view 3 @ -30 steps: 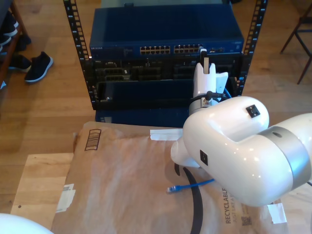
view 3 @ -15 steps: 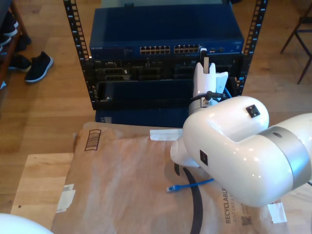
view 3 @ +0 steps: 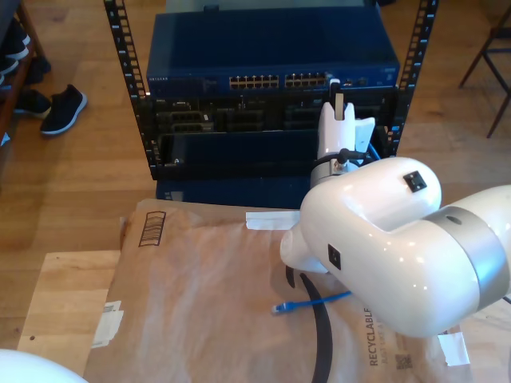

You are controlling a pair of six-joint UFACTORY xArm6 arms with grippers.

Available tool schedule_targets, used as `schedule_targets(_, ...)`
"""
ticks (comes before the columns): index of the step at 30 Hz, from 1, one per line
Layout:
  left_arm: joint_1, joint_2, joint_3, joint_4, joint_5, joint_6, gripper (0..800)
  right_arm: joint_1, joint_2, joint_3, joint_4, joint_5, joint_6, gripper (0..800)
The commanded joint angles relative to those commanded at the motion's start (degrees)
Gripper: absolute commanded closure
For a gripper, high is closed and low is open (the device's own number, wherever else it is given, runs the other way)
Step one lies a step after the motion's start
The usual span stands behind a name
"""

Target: Grab the cable and plug it in

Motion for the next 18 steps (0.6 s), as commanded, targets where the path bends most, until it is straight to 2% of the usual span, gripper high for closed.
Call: schedule_targets(18,0.0,0.0,0.0,0.0,0.0,0.0,2,0.0,-0.18,-0.18,0.0,0.0,-0.09,800)
